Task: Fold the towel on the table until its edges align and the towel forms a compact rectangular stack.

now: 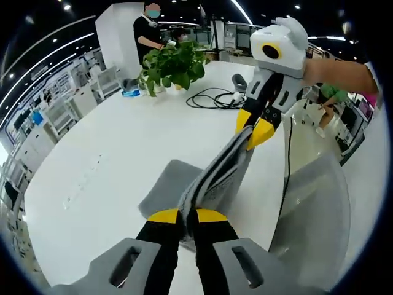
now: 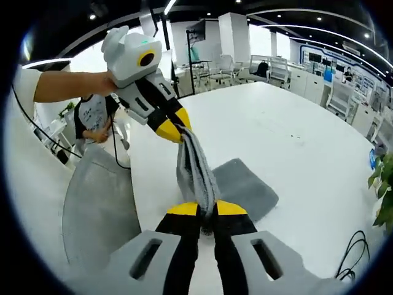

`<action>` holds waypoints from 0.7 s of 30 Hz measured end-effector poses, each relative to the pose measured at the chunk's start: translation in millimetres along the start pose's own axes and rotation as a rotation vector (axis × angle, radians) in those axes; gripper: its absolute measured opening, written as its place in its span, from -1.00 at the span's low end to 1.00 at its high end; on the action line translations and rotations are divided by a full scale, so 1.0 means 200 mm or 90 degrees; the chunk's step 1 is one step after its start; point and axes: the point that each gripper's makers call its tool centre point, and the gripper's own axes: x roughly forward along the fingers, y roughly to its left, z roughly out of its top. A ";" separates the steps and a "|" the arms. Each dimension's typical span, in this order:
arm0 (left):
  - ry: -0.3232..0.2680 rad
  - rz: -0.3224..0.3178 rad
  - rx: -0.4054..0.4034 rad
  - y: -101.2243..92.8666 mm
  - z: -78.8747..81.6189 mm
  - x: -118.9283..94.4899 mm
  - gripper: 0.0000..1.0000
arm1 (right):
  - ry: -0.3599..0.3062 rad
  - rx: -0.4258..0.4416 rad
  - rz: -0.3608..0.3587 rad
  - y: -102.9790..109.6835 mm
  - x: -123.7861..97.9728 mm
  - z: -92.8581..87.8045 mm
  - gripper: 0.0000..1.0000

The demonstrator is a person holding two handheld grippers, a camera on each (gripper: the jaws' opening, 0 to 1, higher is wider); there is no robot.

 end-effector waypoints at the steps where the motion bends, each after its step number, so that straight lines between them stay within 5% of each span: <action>1: 0.000 0.002 0.000 0.01 0.00 0.01 -0.84 | -0.001 -0.002 -0.010 -0.03 0.01 0.00 -0.89; 10: 0.012 0.022 -0.005 0.07 0.00 0.10 -0.83 | 0.012 -0.056 -0.078 -0.17 0.08 0.00 -0.88; 21: 0.029 0.041 -0.055 0.17 -0.07 0.22 -0.83 | 0.026 -0.088 -0.104 -0.32 0.21 -0.01 -0.87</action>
